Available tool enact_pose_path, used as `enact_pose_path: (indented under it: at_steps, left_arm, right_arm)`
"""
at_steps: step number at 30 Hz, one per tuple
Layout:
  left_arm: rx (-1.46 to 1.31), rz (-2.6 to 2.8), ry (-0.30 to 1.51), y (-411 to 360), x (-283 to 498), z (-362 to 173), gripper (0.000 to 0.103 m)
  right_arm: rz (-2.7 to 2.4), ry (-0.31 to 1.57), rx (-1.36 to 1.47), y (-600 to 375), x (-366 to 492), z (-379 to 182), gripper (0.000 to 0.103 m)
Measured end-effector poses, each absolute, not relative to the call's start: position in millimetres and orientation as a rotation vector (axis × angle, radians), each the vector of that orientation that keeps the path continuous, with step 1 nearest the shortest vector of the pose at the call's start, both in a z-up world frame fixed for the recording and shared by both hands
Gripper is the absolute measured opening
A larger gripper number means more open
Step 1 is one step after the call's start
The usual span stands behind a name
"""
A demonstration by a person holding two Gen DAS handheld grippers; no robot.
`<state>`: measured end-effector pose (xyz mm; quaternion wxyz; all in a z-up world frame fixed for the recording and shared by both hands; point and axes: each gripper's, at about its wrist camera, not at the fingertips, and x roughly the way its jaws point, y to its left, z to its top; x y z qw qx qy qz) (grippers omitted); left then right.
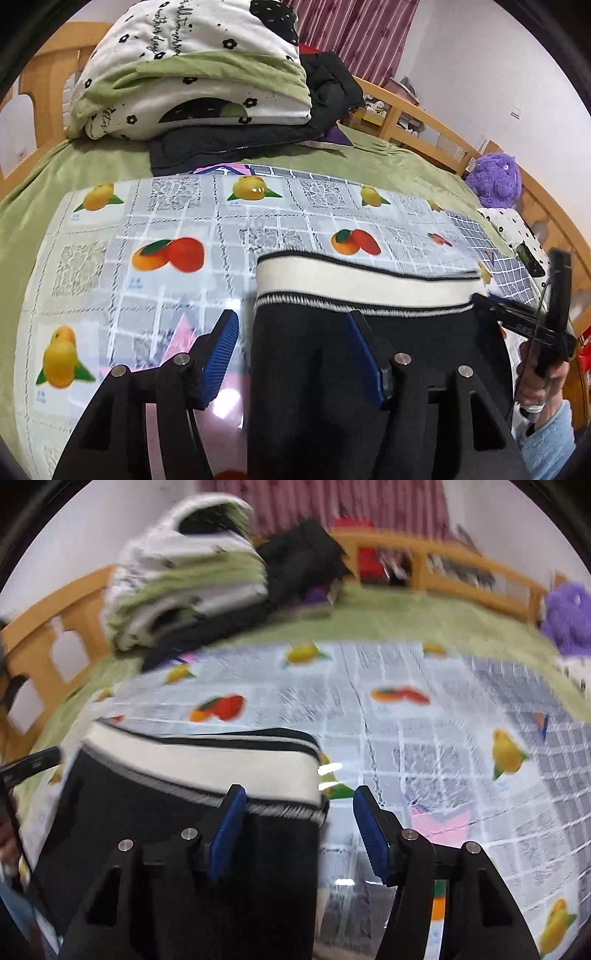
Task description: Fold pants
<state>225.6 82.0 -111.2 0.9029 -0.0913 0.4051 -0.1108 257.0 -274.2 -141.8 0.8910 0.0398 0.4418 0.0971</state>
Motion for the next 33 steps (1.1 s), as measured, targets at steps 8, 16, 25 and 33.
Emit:
enact_pose_path:
  at_steps: [8,16,25,33]
  left_arm:
    - [-0.144,-0.219,0.809,78,224,-106,0.058]
    - [-0.059,-0.280,0.741,38,233,-98,0.058]
    - [0.061,-0.174,0.864,17,275,-146,0.033]
    - [0.015,-0.318,0.910,23,228,-134,0.033]
  right_arm:
    - [0.207,0.925,0.093,-283,258,-159,0.018]
    - [0.235,0.797,0.080,-268,241,-96,0.022]
    - [0.153,0.951,-0.043,-241,298,-165,0.003]
    - [0.180,0.900,0.001,-244,257,-136,0.015]
